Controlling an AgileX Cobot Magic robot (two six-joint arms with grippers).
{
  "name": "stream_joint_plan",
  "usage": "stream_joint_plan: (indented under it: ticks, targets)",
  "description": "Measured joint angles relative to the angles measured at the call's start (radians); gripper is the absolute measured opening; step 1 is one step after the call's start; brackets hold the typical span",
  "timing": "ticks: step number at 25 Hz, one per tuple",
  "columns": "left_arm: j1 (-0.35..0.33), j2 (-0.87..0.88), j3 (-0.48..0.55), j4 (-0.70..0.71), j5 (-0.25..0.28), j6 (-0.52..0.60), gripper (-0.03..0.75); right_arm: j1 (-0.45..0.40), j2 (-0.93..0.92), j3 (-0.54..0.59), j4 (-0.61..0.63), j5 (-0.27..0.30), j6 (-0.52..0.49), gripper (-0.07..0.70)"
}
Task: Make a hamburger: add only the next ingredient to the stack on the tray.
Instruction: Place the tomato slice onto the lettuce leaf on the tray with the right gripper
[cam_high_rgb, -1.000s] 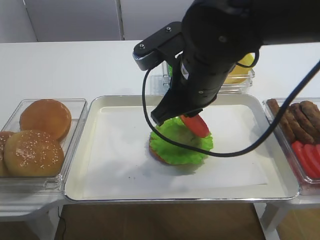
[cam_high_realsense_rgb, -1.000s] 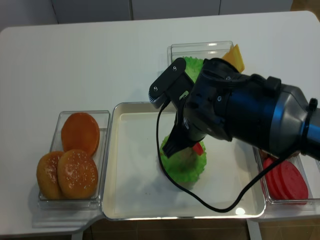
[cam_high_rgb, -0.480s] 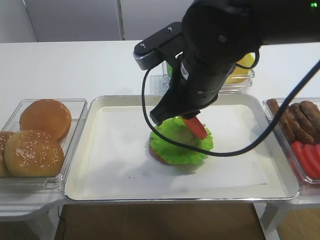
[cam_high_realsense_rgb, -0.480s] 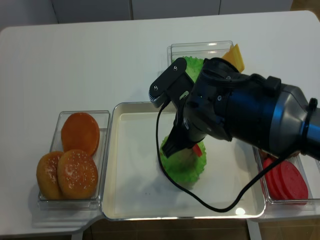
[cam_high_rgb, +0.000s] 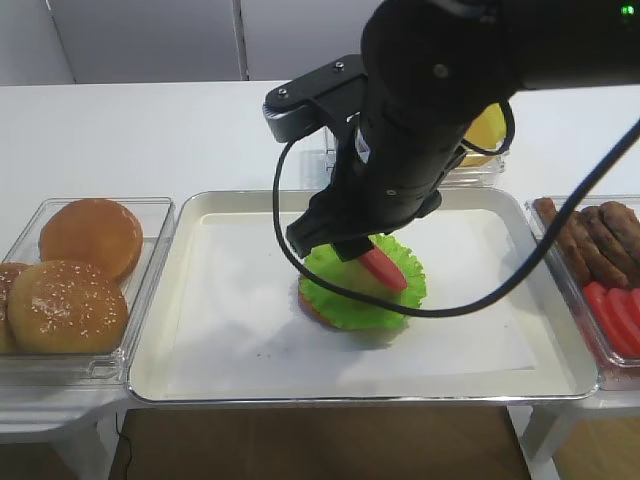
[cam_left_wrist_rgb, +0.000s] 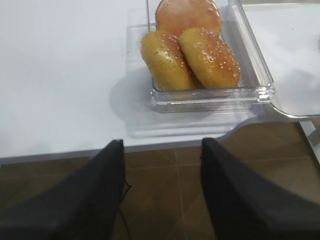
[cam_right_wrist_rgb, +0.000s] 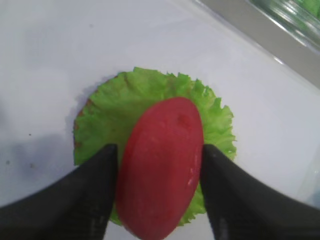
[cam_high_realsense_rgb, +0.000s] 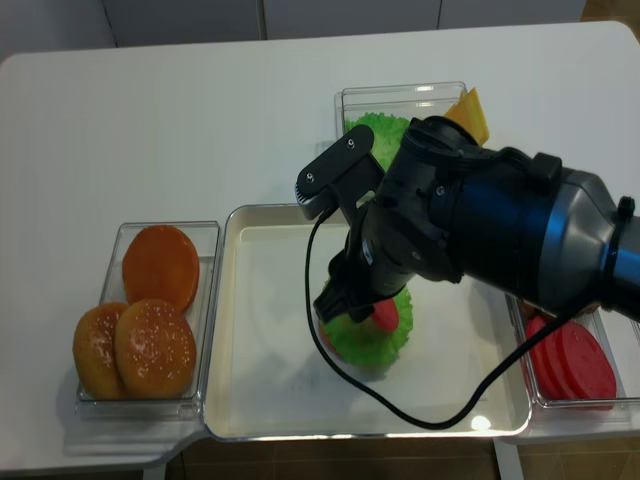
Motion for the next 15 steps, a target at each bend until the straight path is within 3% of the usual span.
stream_joint_plan:
  ticks: [4, 15]
  targets:
    - [0.0, 0.0, 0.0, 0.0, 0.0, 0.0, 0.369, 0.0, 0.0, 0.0, 0.017, 0.002, 0.0, 0.495]
    - [0.0, 0.0, 0.001, 0.0, 0.0, 0.0, 0.369, -0.019, 0.0, -0.002, 0.053, 0.033, -0.004, 0.627]
